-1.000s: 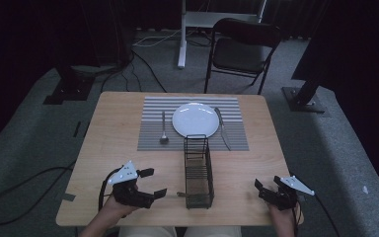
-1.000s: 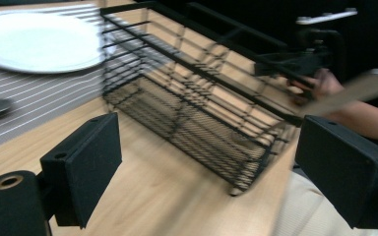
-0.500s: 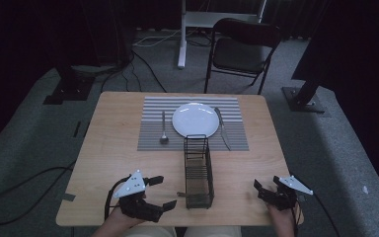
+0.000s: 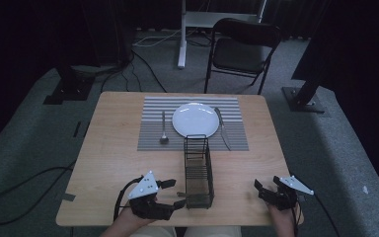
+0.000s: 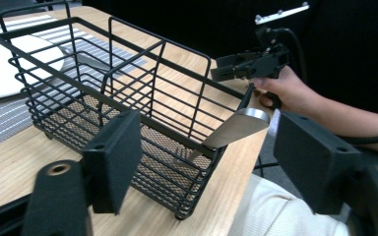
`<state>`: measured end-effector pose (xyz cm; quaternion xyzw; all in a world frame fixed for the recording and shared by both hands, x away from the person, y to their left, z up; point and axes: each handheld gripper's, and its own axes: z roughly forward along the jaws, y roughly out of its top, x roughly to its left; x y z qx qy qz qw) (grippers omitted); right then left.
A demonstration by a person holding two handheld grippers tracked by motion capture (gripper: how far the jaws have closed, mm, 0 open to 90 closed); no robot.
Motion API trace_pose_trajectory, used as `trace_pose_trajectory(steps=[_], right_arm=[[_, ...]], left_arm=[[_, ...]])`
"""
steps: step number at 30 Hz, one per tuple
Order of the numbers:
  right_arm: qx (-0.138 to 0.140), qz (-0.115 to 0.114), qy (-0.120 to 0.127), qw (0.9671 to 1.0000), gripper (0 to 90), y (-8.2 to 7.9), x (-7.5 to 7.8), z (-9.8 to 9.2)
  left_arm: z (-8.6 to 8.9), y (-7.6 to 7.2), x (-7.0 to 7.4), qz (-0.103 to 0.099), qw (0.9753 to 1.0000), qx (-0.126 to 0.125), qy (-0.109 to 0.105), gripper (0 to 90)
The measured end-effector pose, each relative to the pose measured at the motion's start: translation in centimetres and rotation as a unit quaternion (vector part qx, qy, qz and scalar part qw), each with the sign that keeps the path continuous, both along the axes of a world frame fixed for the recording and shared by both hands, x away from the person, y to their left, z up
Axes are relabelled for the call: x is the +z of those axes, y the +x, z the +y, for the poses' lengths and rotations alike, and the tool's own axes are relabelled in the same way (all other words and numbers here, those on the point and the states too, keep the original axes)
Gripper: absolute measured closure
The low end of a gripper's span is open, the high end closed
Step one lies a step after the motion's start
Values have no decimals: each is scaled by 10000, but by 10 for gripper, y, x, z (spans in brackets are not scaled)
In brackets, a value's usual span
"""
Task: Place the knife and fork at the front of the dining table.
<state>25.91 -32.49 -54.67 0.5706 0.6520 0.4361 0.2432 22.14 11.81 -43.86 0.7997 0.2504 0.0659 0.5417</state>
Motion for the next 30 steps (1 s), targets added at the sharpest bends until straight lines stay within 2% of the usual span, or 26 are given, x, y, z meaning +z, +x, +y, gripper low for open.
trace_pose_trajectory(steps=[1,2,3,5,6,8,10,18,23,27,29,30], right_arm=[[6,0,-2,10000,135,0,0,0],[13,2,3,10000,135,0,0,0],[14,3,4,10000,135,0,0,0],[15,9,1,10000,135,0,0,0],[16,7,-2,10000,135,0,0,0],[19,9,-3,10000,135,0,0,0],[25,11,5,10000,135,0,0,0],[24,23,14,10000,136,0,0,0],[30,36,1,10000,136,1,0,0],[37,36,9,10000,136,1,0,0],[31,36,6,10000,136,1,0,0],[38,40,5,10000,136,1,0,0]], left_arm=[[-4,-4,-3,-50,9999,-89,40,393],[-4,-4,-3,-37,9999,-168,16,447],[-5,-5,-4,-71,9999,-94,38,482],[-5,-4,-6,3,10000,-87,-23,551],[-5,-3,-7,-22,10000,-31,10,602],[-6,-2,-7,30,10000,-82,41,694],[-7,-1,-6,22,9999,-19,101,756],[-6,7,-3,30,9995,313,97,787],[-3,21,-3,163,9983,544,-109,859],[-4,31,-4,301,9979,513,-260,862],[-5,31,-3,262,9980,514,-277,865],[-6,31,-2,247,9983,435,-307,866]])
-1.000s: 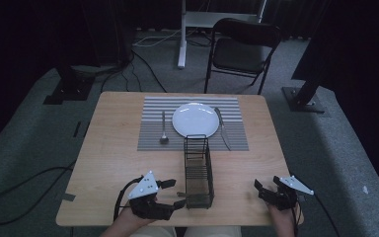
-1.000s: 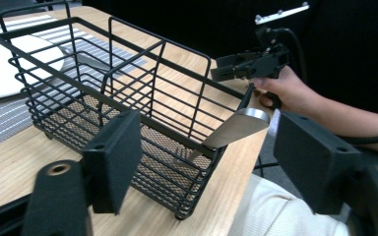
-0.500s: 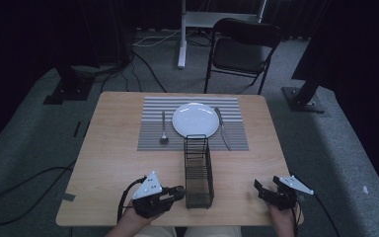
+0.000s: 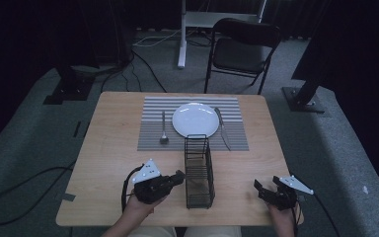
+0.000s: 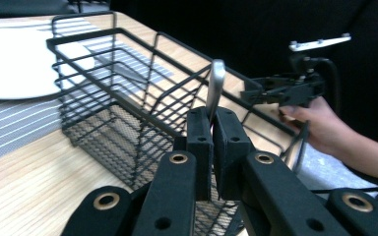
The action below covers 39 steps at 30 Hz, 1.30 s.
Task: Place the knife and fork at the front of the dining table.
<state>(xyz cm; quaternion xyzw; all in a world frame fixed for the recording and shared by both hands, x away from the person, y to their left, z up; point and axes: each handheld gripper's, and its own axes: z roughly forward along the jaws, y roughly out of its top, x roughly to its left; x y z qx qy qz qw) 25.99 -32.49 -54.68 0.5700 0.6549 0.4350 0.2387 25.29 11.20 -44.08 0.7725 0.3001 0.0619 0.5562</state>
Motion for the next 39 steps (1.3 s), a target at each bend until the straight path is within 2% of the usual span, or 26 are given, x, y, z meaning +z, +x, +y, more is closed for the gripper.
trace_pose_trajectory(steps=[4,6,11,14,18,26,27,31,32,34,39], right_arm=[[2,7,3,10000,136,0,0,0],[3,8,1,10000,136,0,0,0],[2,-1,9,10000,136,0,0,0],[7,9,15,10000,136,0,0,0],[5,24,7,10000,136,0,0,0],[5,26,30,10000,136,1,0,-1],[12,28,15,10000,136,1,0,0],[4,24,24,10000,136,0,0,-1],[8,26,27,10000,136,0,0,-1],[8,24,21,10000,136,0,0,0],[11,34,18,10000,136,1,0,0]], left_arm=[[-2,-2,9,-162,9998,-79,-49,866],[-3,-2,13,-228,9997,-83,0,867],[-6,2,12,-235,9997,-80,55,867],[-6,4,10,-227,9997,-117,-44,868],[-7,9,10,-204,9996,-43,-204,872],[-12,7,14,-275,9993,-181,-179,872],[-12,7,15,-282,9993,-118,-203,872],[-12,7,21,-319,9988,-215,-296,873],[-11,7,23,-341,9987,-148,-335,872],[-11,7,26,-320,9985,-195,-387,872],[-7,8,35,-429,9978,-221,-458,872]])
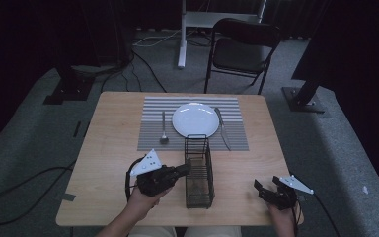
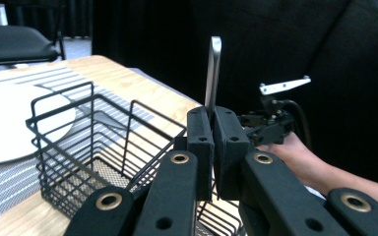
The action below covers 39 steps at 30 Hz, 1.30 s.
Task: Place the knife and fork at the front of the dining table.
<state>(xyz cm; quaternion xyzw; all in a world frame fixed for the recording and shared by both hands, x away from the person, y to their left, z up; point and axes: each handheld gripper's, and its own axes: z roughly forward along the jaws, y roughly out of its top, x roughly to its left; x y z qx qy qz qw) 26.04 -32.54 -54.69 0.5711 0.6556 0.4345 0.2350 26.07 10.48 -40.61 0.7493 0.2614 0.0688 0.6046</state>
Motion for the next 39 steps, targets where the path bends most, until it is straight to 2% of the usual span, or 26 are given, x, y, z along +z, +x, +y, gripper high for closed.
trace_pose_trajectory(steps=[3,5,7,9,10,17,21,26,32,36,39], right_arm=[[4,6,2,10000,136,0,0,0],[-1,10,-8,10000,136,0,0,0],[3,10,3,10000,136,0,0,0],[2,12,0,10000,136,0,0,0],[2,12,0,10000,136,0,0,0],[-9,30,20,10000,135,1,0,0],[-21,55,24,10000,135,1,0,-1],[-16,69,15,10000,135,1,0,0],[-30,70,74,9999,135,1,-1,-1],[-31,72,67,9999,135,1,-1,-1],[-29,100,34,9999,135,1,0,0]], left_arm=[[2,1,3,-11,10000,3,-3,872],[6,2,9,-7,10000,34,-90,872],[9,3,14,-112,9999,15,-80,872],[9,3,14,-112,9999,15,-80,872],[13,4,20,-130,9998,-8,-148,872],[29,7,37,-254,9992,104,-288,872],[41,10,47,-334,9982,241,-436,872],[56,15,56,-447,9979,313,-336,872],[74,28,55,-413,9976,479,-280,872],[88,42,48,-399,9968,635,-261,872],[99,56,42,-305,9960,802,-239,872]])
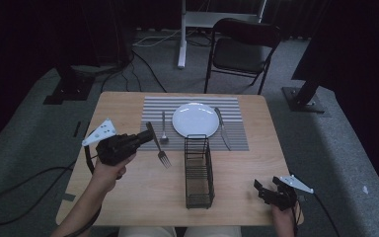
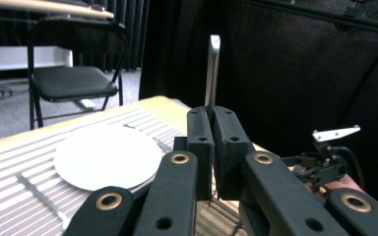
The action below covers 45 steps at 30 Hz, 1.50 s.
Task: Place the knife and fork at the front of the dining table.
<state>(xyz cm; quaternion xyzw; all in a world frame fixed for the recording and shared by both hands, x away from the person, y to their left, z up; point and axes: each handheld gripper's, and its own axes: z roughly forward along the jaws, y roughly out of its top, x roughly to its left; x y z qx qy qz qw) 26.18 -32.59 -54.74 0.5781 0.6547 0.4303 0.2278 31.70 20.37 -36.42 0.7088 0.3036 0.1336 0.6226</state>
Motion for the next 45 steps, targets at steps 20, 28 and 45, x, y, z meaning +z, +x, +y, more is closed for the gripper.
trace_pose_trajectory(steps=[20,28,45], right_arm=[[-16,106,-56,9999,135,2,0,1],[-21,134,-30,9999,135,2,0,1],[1,133,28,9999,136,2,-1,0]], left_arm=[[35,102,-61,404,9965,468,560,871],[33,131,-76,699,9923,534,873,871],[29,189,-107,1569,9797,1187,398,847]])
